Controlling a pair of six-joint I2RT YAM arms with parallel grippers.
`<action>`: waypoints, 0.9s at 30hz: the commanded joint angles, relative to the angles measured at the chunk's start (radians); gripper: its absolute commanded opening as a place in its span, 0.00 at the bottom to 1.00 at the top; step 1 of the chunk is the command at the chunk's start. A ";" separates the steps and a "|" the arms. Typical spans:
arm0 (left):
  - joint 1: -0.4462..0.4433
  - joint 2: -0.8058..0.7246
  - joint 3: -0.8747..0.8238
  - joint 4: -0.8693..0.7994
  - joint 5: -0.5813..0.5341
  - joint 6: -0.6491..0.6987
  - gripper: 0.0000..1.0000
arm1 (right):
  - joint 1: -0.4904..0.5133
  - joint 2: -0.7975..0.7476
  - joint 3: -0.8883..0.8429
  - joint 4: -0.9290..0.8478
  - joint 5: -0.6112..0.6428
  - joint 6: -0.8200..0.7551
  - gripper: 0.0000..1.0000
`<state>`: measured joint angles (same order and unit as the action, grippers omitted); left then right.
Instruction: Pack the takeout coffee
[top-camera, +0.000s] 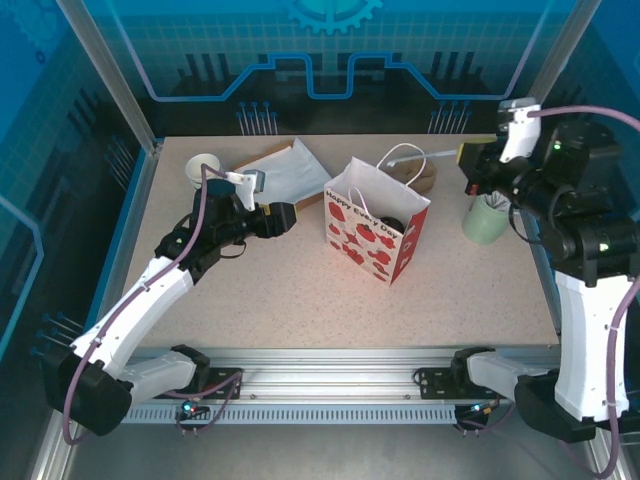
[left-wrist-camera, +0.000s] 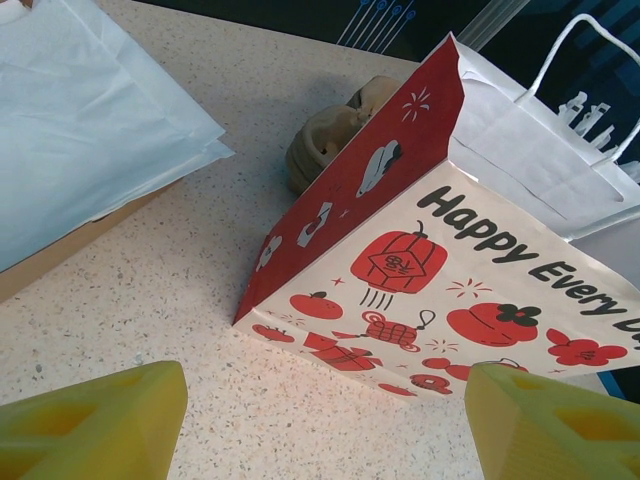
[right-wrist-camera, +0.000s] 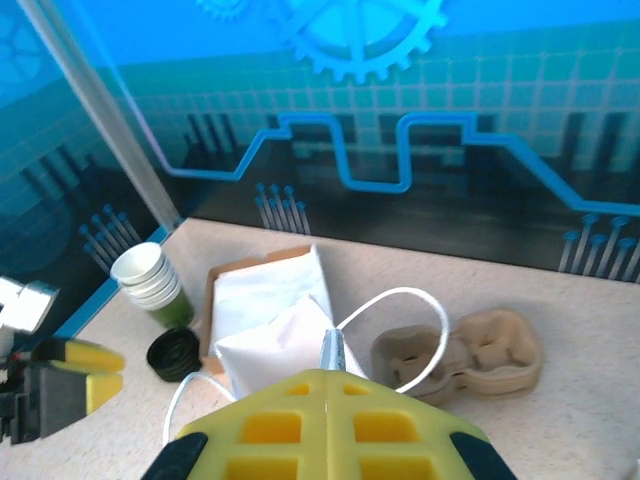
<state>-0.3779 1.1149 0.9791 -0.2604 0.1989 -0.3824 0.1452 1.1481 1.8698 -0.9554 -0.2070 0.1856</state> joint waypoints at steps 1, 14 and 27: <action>-0.007 -0.009 0.021 -0.010 -0.016 0.025 0.75 | 0.050 0.027 -0.061 0.044 -0.037 0.020 0.00; -0.007 0.032 0.019 0.028 -0.044 0.016 0.75 | 0.213 0.291 -0.289 0.240 0.063 0.001 0.08; 0.010 0.160 0.040 0.101 -0.092 0.030 0.78 | 0.194 0.319 -0.191 0.168 0.031 -0.048 0.50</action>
<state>-0.3763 1.2373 0.9813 -0.1974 0.1345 -0.3820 0.3576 1.5471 1.6249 -0.7689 -0.1654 0.1574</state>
